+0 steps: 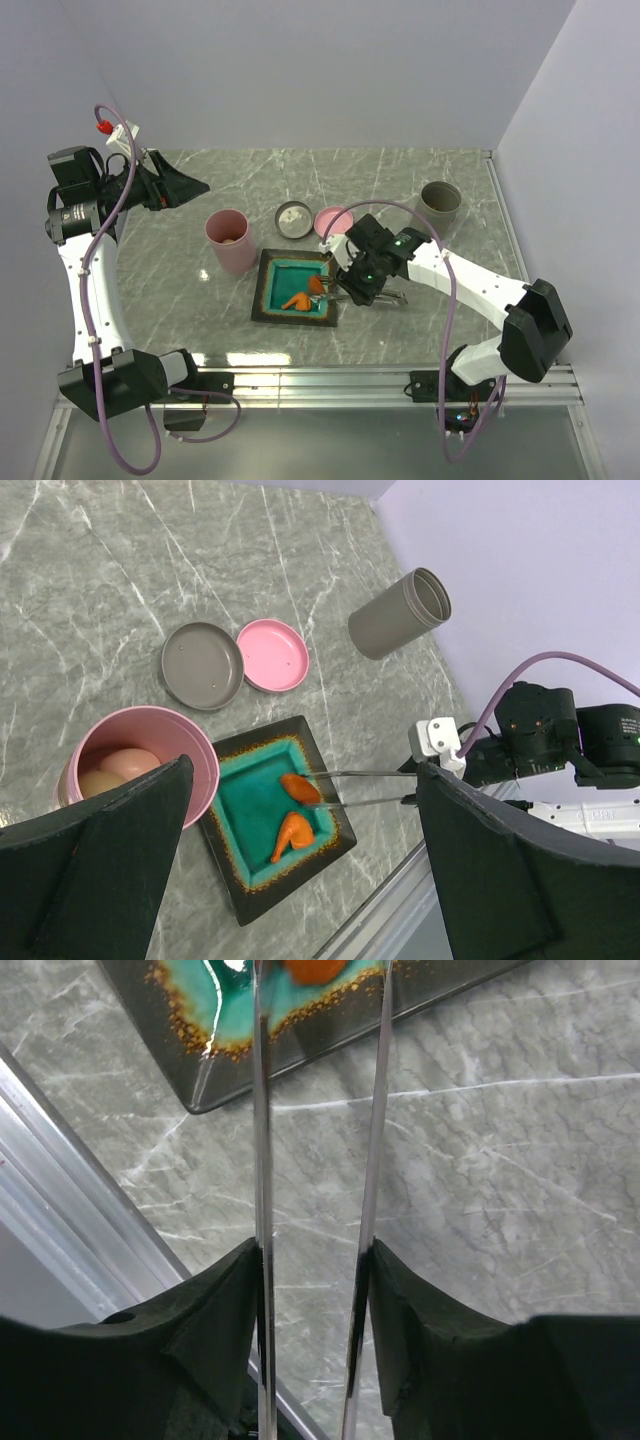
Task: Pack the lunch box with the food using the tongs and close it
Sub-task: Pick up the food using the clamp, then place the food into the lunch box
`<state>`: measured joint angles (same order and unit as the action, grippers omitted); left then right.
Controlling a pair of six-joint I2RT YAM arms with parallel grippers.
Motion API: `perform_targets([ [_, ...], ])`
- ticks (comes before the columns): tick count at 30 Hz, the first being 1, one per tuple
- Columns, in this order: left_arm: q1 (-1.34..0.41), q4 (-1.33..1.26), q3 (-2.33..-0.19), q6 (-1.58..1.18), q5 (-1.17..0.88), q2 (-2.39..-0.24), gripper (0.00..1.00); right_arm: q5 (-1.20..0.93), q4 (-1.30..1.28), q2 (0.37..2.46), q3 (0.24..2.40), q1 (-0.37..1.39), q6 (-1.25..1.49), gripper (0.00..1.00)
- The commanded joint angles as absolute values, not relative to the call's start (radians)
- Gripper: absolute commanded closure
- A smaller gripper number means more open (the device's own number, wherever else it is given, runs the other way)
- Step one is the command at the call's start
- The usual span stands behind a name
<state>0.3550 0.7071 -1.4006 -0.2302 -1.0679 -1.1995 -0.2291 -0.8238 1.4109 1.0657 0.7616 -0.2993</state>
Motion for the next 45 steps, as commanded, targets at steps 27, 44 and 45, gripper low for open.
perform_targets([
  [27,0.36,0.689,-1.42,-0.216,-1.072,-1.19,0.01,-0.249,-0.891,1.315,1.236,0.759,-0.282,0.64],
  [44,0.359,0.634,-1.436,-0.273,-1.101,-1.207,0.01,-0.399,-1.006,1.173,1.396,0.154,-0.405,0.65],
  [45,0.359,0.635,-1.439,-0.273,-1.101,-1.212,0.01,-0.414,-1.015,1.177,1.408,0.114,-0.426,0.65],
])
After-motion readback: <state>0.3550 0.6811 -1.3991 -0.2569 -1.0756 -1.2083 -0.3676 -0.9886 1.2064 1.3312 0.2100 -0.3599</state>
